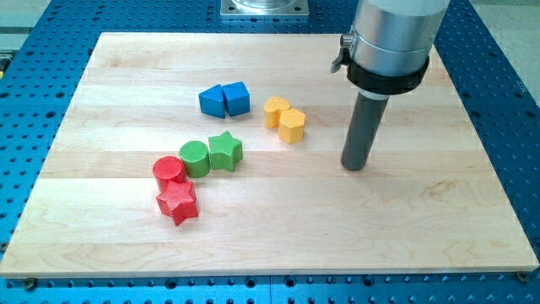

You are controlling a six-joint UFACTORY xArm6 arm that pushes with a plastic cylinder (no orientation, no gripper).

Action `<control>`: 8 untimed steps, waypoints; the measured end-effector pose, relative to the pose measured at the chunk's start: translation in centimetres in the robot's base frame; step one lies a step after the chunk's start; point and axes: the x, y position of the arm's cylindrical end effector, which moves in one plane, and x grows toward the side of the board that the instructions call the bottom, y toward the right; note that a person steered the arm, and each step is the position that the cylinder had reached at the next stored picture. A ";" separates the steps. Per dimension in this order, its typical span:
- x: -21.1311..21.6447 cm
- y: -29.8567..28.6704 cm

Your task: Push the red star into the green circle

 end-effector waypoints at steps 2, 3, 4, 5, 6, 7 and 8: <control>0.0 0.0; 0.1 0.0; 0.3 0.0; 0.6 -0.4; 5.4 -5.6; 8.6 -9.3; 8.1 -16.7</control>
